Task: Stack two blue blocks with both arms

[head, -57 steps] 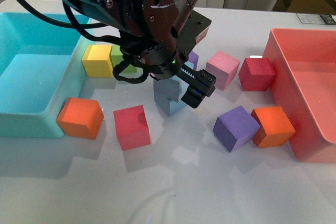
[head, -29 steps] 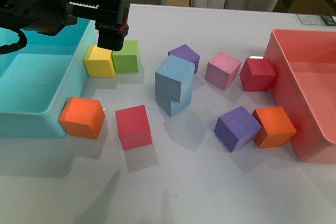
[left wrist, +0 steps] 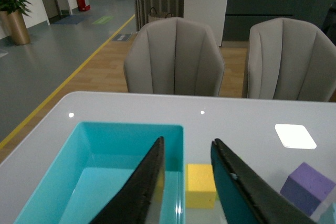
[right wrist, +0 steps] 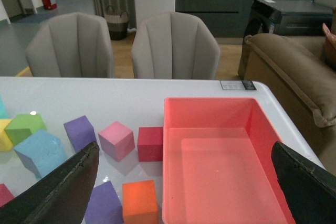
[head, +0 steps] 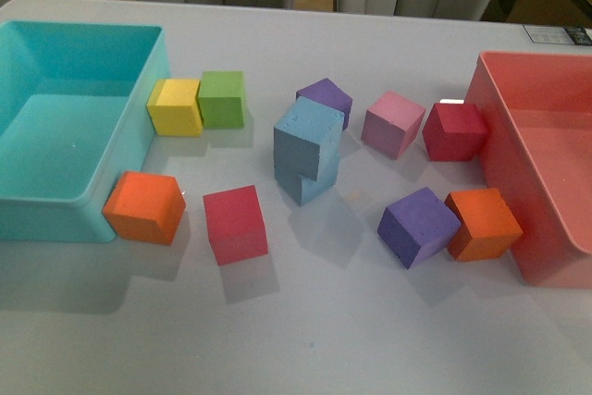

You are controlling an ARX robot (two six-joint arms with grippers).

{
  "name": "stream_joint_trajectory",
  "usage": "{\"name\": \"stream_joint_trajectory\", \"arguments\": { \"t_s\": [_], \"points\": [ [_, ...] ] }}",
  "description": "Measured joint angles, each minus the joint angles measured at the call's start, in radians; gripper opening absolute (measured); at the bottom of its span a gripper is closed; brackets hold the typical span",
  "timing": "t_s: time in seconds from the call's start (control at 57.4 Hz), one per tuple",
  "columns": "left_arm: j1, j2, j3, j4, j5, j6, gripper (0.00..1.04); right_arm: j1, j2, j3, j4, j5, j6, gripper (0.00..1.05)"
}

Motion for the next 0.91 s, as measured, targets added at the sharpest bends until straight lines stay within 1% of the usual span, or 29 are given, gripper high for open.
{"name": "stream_joint_trajectory", "arguments": {
  "t_s": [0.052,0.07,0.122,0.314,0.557,0.592,0.627,0.714,0.906],
  "points": [
    [0.017,-0.043,-0.046,-0.008,0.021,0.000,0.13,0.000,0.000,0.000,0.000,0.000,0.000,0.96],
    [0.018,-0.047,-0.049,-0.008,0.023,0.000,0.12,0.000,0.000,0.000,0.000,0.000,0.000,0.96],
    [0.035,-0.101,-0.089,-0.022,0.042,-0.002,0.01,0.000,0.000,0.000,0.000,0.000,0.000,0.96],
    [0.087,-0.272,-0.190,-0.093,0.088,0.002,0.02,0.000,0.000,0.000,0.000,0.000,0.000,0.96],
    [0.127,-0.471,-0.264,-0.218,0.133,0.003,0.02,0.000,0.000,0.000,0.000,0.000,0.000,0.96],
    [0.155,-0.505,-0.274,-0.244,0.181,0.003,0.02,0.000,0.000,0.000,0.000,0.000,0.000,0.96],
    [0.177,-0.531,-0.281,-0.263,0.198,0.003,0.02,0.000,0.000,0.000,0.000,0.000,0.000,0.96],
    [0.207,-0.605,-0.296,-0.321,0.202,0.003,0.02,0.000,0.000,0.000,0.000,0.000,0.000,0.96],
    [0.209,-0.757,-0.319,-0.447,0.210,0.003,0.02,0.000,0.000,0.000,0.000,0.000,0.000,0.96]
  ]
}}
